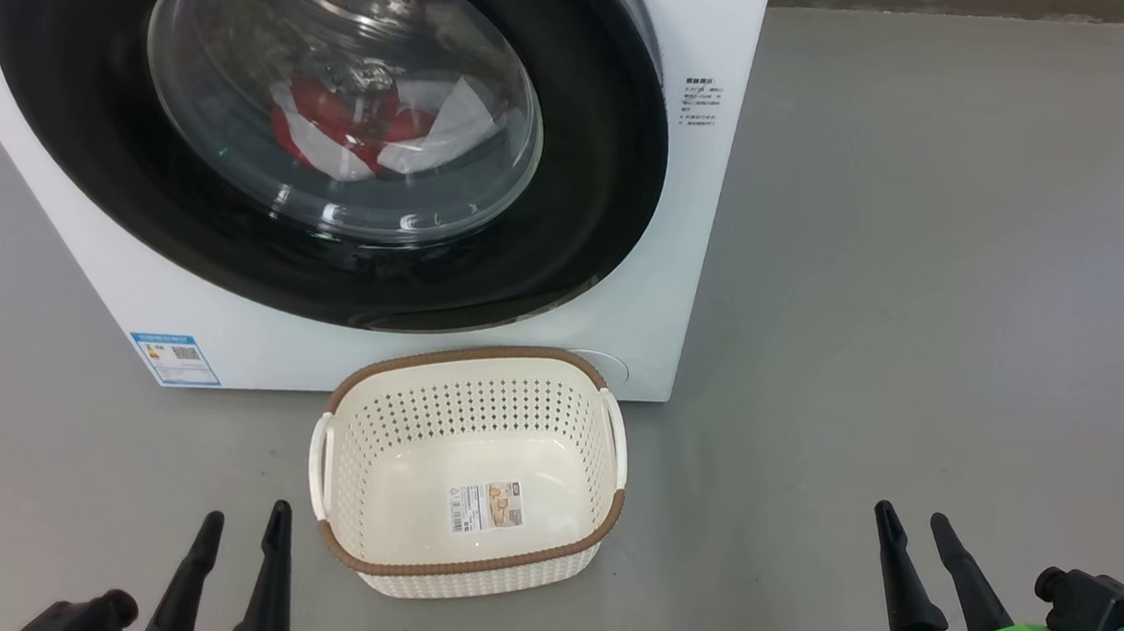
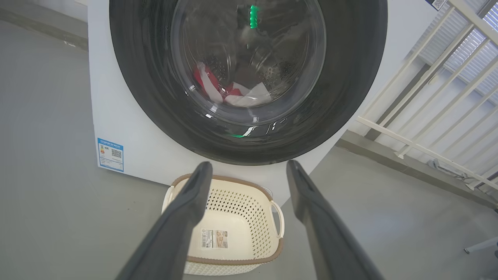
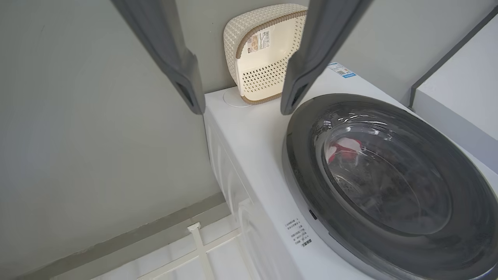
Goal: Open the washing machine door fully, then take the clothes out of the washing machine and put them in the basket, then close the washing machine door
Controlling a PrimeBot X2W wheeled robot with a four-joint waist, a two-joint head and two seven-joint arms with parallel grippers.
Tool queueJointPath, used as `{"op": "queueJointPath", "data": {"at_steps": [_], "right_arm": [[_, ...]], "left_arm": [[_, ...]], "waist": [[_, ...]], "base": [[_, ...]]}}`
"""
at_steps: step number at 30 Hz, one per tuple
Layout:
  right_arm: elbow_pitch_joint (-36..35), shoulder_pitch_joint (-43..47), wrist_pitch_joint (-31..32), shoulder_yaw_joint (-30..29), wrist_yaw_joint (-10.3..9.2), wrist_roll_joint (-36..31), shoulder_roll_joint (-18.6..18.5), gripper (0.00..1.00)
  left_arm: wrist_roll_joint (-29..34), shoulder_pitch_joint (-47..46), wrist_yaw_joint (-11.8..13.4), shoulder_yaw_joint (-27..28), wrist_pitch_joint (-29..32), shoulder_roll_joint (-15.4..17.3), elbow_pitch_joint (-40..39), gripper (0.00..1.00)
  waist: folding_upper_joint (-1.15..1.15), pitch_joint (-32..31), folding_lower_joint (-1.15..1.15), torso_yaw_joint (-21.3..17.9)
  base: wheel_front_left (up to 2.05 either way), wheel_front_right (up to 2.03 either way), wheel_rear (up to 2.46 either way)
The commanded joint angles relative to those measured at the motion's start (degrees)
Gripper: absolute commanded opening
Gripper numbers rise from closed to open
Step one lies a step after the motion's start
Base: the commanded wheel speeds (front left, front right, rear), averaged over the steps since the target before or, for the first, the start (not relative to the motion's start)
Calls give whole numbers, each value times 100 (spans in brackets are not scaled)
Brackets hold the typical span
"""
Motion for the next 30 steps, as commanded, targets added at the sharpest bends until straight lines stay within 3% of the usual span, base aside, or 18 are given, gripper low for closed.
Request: {"op": "queueJointPath", "data": {"at_steps": [1, 30], "right_arm": [[-124, -116, -96, 121, -3, -229, -95, 100], [-183, 6, -569, 71, -4, -1757, -133, 100]], "left_arm": [[223, -11, 31, 111, -89, 90, -206, 100], [2007, 119, 68, -3, -564, 117, -295, 100]], "waist": [[0, 3, 0, -1], [0, 50, 0, -41]], "base": [[0, 0, 0], [0, 0, 0]]}}
